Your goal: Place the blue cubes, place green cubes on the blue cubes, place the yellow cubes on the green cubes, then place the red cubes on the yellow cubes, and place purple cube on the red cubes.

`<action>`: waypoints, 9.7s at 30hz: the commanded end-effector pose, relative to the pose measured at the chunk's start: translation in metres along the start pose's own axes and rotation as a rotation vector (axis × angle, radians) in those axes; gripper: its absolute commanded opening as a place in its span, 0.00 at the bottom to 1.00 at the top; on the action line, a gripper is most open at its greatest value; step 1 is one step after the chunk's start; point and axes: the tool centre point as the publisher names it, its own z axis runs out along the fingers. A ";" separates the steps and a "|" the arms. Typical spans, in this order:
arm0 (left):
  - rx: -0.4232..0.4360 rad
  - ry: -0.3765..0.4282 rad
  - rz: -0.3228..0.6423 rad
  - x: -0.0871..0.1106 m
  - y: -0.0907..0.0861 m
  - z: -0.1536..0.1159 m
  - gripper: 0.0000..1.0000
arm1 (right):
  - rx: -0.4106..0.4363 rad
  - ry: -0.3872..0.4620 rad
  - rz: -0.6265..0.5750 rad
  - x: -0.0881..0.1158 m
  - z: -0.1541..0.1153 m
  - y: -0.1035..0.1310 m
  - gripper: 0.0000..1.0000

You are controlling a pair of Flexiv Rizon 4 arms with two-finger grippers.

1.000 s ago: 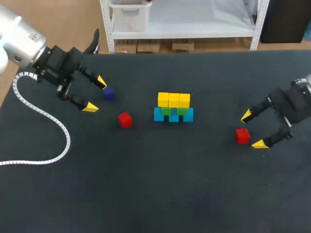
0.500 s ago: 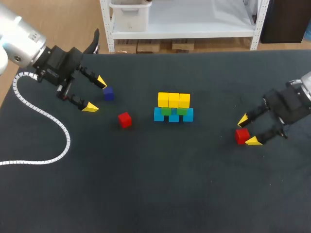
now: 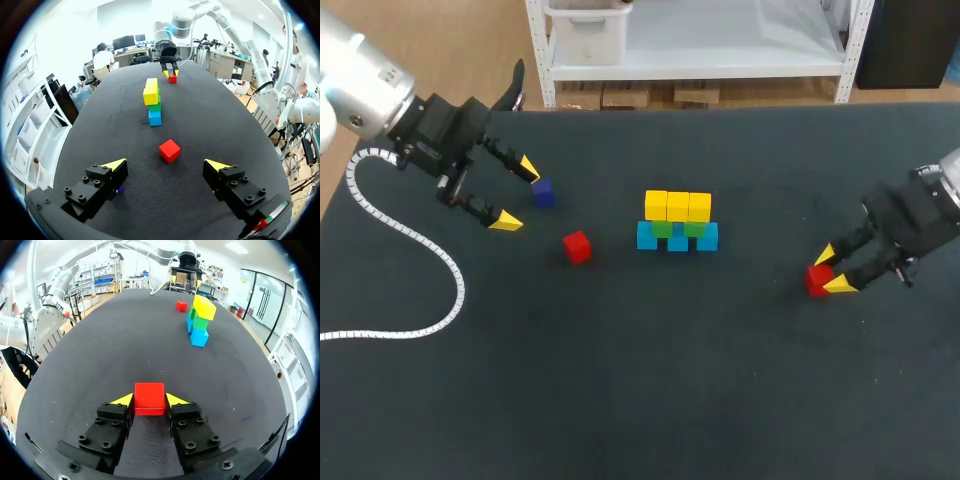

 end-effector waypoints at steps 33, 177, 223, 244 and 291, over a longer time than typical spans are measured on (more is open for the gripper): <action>0.000 -0.002 0.003 0.001 0.001 0.000 1.00 | 0.160 -0.001 0.154 -0.150 -0.009 -0.111 0.00; 0.000 -0.002 0.003 0.001 0.001 0.000 1.00 | 0.159 -0.153 0.171 0.010 -0.124 -0.074 1.00; 0.560 0.243 0.864 -0.001 0.003 0.080 1.00 | 0.128 -0.138 0.156 0.020 -0.125 -0.072 1.00; 0.561 0.242 0.753 0.009 -0.003 0.097 0.73 | 0.128 -0.138 0.156 0.020 -0.125 -0.072 1.00; 0.019 0.178 -0.056 -0.042 -0.014 0.041 0.00 | 0.128 -0.138 0.156 0.020 -0.125 -0.072 1.00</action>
